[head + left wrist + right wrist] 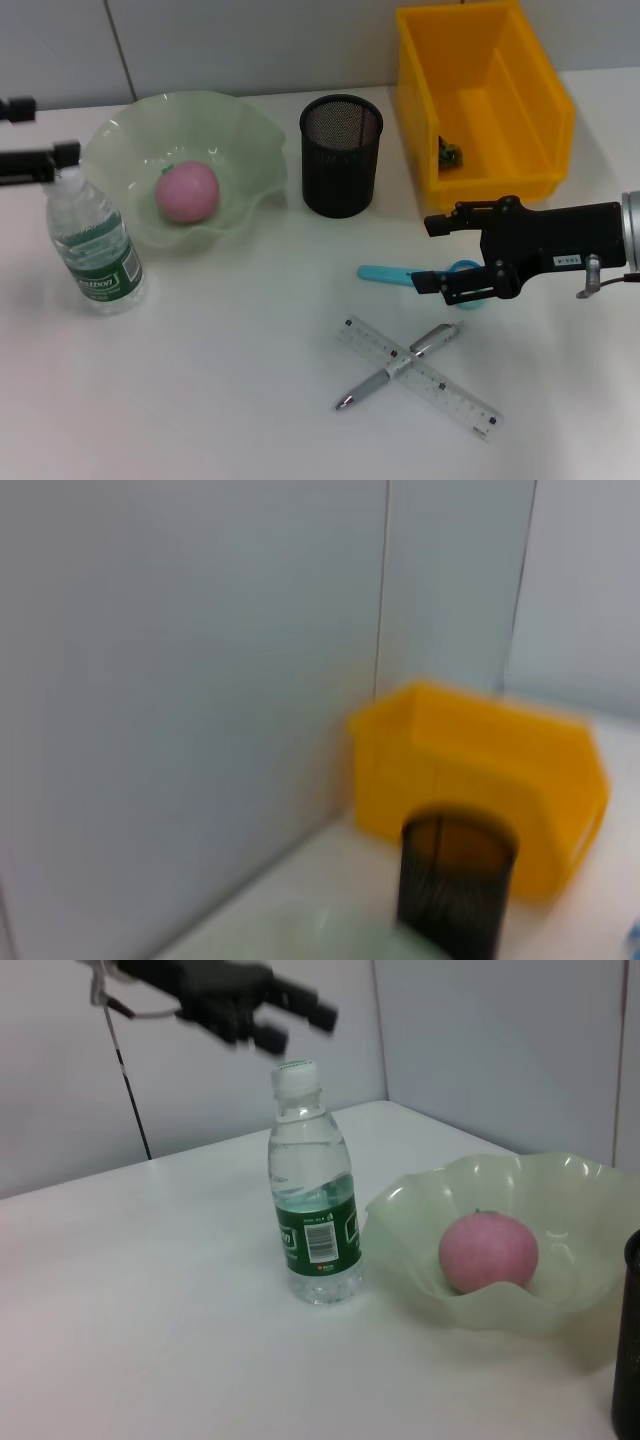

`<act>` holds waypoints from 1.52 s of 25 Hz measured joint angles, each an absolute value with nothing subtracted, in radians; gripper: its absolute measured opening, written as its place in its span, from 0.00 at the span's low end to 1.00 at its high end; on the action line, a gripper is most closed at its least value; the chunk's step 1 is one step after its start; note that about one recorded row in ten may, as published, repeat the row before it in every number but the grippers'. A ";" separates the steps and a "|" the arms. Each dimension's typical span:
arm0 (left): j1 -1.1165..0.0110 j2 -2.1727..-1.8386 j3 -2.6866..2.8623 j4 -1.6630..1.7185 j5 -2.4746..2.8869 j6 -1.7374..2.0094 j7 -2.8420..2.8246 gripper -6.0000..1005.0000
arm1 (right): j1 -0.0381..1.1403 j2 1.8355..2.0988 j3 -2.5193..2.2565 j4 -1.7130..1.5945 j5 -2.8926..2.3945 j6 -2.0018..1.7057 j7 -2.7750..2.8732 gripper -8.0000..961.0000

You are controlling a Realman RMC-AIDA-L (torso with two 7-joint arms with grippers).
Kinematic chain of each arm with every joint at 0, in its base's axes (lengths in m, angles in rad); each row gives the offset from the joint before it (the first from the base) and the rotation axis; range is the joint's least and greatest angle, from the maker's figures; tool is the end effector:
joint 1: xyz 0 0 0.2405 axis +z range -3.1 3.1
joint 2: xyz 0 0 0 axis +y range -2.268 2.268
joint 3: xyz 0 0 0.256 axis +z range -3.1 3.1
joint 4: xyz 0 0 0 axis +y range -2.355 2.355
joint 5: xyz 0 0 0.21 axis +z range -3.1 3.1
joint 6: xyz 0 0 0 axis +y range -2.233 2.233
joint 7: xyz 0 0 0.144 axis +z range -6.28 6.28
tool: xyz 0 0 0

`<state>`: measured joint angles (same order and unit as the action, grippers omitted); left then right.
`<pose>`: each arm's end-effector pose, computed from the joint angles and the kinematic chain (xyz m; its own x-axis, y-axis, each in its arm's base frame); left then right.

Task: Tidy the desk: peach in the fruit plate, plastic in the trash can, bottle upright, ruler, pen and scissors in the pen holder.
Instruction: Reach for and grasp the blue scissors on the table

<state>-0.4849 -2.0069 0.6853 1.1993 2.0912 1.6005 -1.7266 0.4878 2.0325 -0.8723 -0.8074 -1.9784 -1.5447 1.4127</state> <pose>-0.2431 0.3559 0.1173 0.8920 0.2888 0.3478 0.4249 -0.7981 -0.4272 0.2601 0.3339 0.0178 0.8956 -0.2564 -0.3635 -0.3412 -0.9203 -0.1914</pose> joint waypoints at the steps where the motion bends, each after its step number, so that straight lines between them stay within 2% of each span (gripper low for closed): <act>1: -0.475 -1.993 0.636 1.192 1.972 1.661 -1.728 0.83 | 0.488 2.033 -0.872 -0.809 -1.978 -1.545 1.416 0.84; 4: -0.466 -1.984 0.620 1.185 1.841 1.773 -1.733 0.83 | 0.489 2.033 -0.871 -0.812 -1.977 -1.550 1.423 0.84; 9: -0.461 -1.993 0.628 1.184 1.750 1.883 -1.739 0.83 | 0.489 2.030 -0.871 -0.814 -1.976 -1.556 1.428 0.84; 11: -0.456 -2.033 0.680 1.183 1.746 1.930 -1.723 0.83 | 0.489 2.030 -0.871 -0.812 -1.976 -1.556 1.428 0.84; 12: -0.456 -2.033 0.680 1.183 1.746 1.930 -1.723 0.83 | 0.489 2.030 -0.871 -0.812 -1.976 -1.556 1.428 0.84; 13: -0.452 -2.049 0.710 1.180 1.754 1.929 -1.709 0.83 | 0.490 2.030 -0.871 -0.810 -1.977 -1.557 1.428 0.84; 16: -0.452 -2.049 0.710 1.180 1.754 1.929 -1.709 0.83 | 0.493 2.029 -0.871 -0.810 -1.980 -1.558 1.429 0.84; 17: -0.434 -2.067 0.820 1.130 1.771 1.888 -1.659 0.83 | 0.493 2.029 -0.871 -0.810 -1.980 -1.558 1.429 0.84; 25: -0.430 -2.064 0.981 0.910 1.876 1.709 -1.499 0.83 | 0.499 2.020 -0.878 -0.806 -1.984 -1.571 1.448 0.84; 38: -0.434 -2.061 0.987 0.774 1.961 1.611 -1.364 0.83 | 0.500 2.005 -0.877 -0.805 -2.000 -1.613 1.502 0.84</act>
